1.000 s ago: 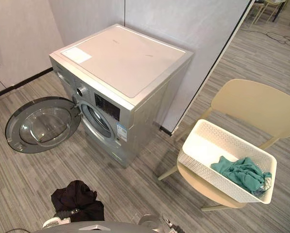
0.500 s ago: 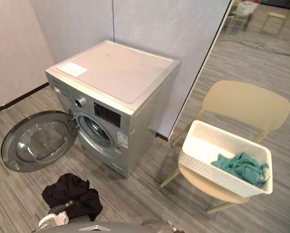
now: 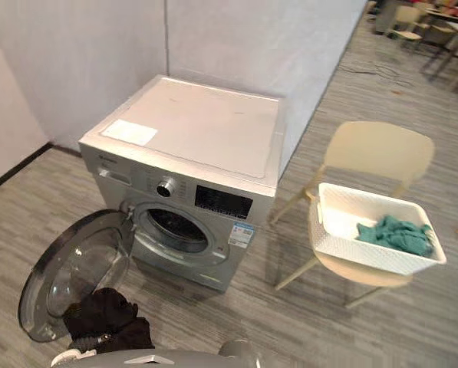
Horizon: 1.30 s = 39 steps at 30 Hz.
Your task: Pick up the laundry basket with both hands and put the clothes into the washing machine.
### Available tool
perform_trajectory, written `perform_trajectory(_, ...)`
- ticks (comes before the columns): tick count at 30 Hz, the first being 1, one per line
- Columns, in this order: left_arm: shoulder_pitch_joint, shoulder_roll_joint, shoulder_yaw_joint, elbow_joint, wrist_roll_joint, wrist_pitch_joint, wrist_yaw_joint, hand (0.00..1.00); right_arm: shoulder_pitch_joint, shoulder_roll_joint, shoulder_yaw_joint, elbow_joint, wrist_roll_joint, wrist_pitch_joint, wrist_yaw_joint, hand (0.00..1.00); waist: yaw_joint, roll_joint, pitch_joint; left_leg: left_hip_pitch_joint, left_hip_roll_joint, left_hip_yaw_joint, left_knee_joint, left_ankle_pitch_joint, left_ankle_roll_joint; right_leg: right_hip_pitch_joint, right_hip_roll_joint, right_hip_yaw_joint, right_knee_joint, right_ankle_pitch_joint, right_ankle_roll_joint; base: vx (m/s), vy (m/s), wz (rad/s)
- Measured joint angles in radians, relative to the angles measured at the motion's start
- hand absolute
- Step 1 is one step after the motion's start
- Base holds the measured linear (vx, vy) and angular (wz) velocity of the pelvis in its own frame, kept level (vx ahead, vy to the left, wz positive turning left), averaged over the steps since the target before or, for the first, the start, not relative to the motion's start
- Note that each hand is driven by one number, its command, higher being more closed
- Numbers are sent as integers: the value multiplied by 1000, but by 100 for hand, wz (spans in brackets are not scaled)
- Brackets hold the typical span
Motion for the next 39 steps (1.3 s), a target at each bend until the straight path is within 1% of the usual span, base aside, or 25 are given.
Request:
perform_trajectory(1,5,-7,-2,1,2,1,0,100,-5,-7,18,-1,0,-2,0,0,0,9,1,27,0,19,-33,12,2,10,18,-49,-8,-33,8,88,122,-108)
perform_trajectory(2,8,-17,-4,7,4,3,-2,100,-23,-21,58,-3,-3,-4,1,0,-1,21,4,66,1,53,-88,35,6,26,73,-114,-45,-86,31,62,42,-110)
perform_trajectory(3,4,-19,-4,17,5,5,-3,100,-40,-30,94,-3,-5,-4,2,0,2,20,8,90,1,90,-126,56,4,28,130,-157,-111,-115,52,53,13,-103)
perform_trajectory(4,-3,-20,-3,26,6,6,-4,100,-42,-30,102,-5,-6,-5,2,0,0,19,10,93,0,99,-135,62,1,34,149,-195,-168,-119,52,49,-46,-90)
perform_trajectory(5,-24,-20,4,44,7,11,-5,100,-60,-28,109,-14,-6,-7,2,0,2,13,32,119,-11,103,-151,69,-7,83,170,-246,-302,-116,69,37,-59,-64)
perform_trajectory(6,-34,-37,11,52,8,14,-5,100,-64,-29,106,-23,-7,-12,3,0,2,22,47,146,-12,85,-175,75,-14,134,194,-240,-375,-94,76,22,-44,-60)
perform_trajectory(7,-35,-56,16,50,16,16,-8,100,-61,-31,107,-34,-10,-17,4,0,2,41,57,165,-10,50,-207,94,-19,165,219,-217,-427,-57,67,-10,-27,-53)
perform_trajectory(10,-46,-96,71,46,50,18,-19,100,-60,-40,103,-43,-26,-24,5,0,19,53,68,188,-13,3,-256,125,-35,172,235,-188,-467,-40,59,-38,-47,-28)
perform_trajectory(12,-43,-107,99,27,66,18,-21,100,-57,-39,105,-47,-30,-25,4,0,27,51,74,190,-12,-4,-243,127,-36,186,234,-192,-474,-44,56,-67,-35,18)
perform_trajectory(15,-50,-107,120,-20,66,17,-20,100,-60,-32,114,-61,-32,-25,3,0,37,35,113,105,-7,-39,-37,117,-51,198,208,-196,-454,-83,37,-132,-34,20)
perform_trajectory(17,-49,-136,150,-71,62,2,-19,100,-57,-40,147,-111,-34,-24,0,0,74,54,139,-10,24,-58,208,114,-51,198,198,-174,-432,-84,36,-136,55,-18)
perform_trajectory(19,-39,-146,161,-95,52,-12,-19,100,-44,-50,173,-121,-34,-25,-1,0,84,60,141,-41,48,-58,295,87,-36,197,193,-148,-418,-88,40,-78,173,-45)
perform_trajectory(21,-39,-144,161,-99,44,-15,-14,100,-41,-47,194,-148,-33,-25,-2,0,84,58,142,-44,82,-59,296,45,-29,189,176,-139,-415,-89,42,-27,246,-50)
perform_trajectory(23,-40,-143,150,-112,34,-14,-6,100,-23,-46,228,-181,-32,-26,-1,0,77,59,140,-32,107,-77,201,17,-27,157,140,-116,-391,-97,60,11,375,-42)
perform_trajectory(24,-39,-150,127,-119,23,-13,-5,100,-13,-48,233,-201,-31,-29,-1,0,75,76,136,-21,112,-114,88,16,-29,120,128,-106,-354,-104,91,21,386,-27)
perform_trajectory(25,-38,-160,113,-120,23,-13,-4,100,-10,-55,232,-207,-31,-32,-1,0,72,95,128,-15,118,-137,18,16,-50,98,129,-105,-330,-110,114,23,395,-9)
perform_trajectory(26,-45,-149,84,-119,23,-6,-1,100,-21,-47,229,-198,-29,-34,-6,0,69,83,127,-19,69,-117,-3,42,-104,62,84,-77,-278,-119,146,76,332,8)
perform_trajectory(27,-49,-134,66,-125,23,-4,2,100,-21,-31,230,-198,-29,-34,-6,0,66,48,123,5,22,-86,-54,54,-88,57,45,-54,-275,-122,149,103,281,12)
perform_trajectory(28,-49,-129,54,-128,22,-4,3,100,-20,-28,231,-197,-30,-35,-9,0,67,39,124,20,3,-78,-74,61,-83,60,29,-44,-281,-124,148,128,211,10)
perform_trajectory(30,-45,-113,-33,-139,6,-3,3,100,-21,-30,236,-197,-30,-39,-11,0,66,41,124,36,-45,-71,-103,77,-67,83,-8,-32,-312,-123,151,101,186,9)
perform_trajectory(33,-44,-105,-148,-191,-7,-1,3,100,-21,-38,250,-198,-25,-42,-11,0,60,41,127,32,-63,-72,-94,77,-44,91,-23,-34,-336,-111,173,133,108,10)
perform_trajectory(35,-57,-102,-250,-289,-16,1,1,100,-41,-50,257,-214,-22,-45,-10,0,48,51,172,10,-66,-79,-54,77,-42,81,-32,-35,-324,-68,245,122,37,14)
perform_trajectory(36,-62,-103,-271,-322,-16,1,1,100,-45,-53,263,-224,-22,-45,-10,0,46,53,180,-8,-62,-83,-34,77,-43,67,-33,-35,-312,-58,259,32,-17,15)
perform_trajectory(37,-86,-104,-314,-398,-27,0,1,100,-61,-59,285,-243,-18,-47,-11,0,47,53,206,-50,-46,-82,15,71,-47,33,-28,-38,-276,-56,260,-17,-45,5)
perform_trajectory(39,-131,-106,-349,-445,-46,-2,1,100,-87,-74,320,-261,0,-47,-11,0,49,57,238,-95,-21,-82,70,55,-54,-2,-13,-37,-244,-57,256,-57,-47,-7)
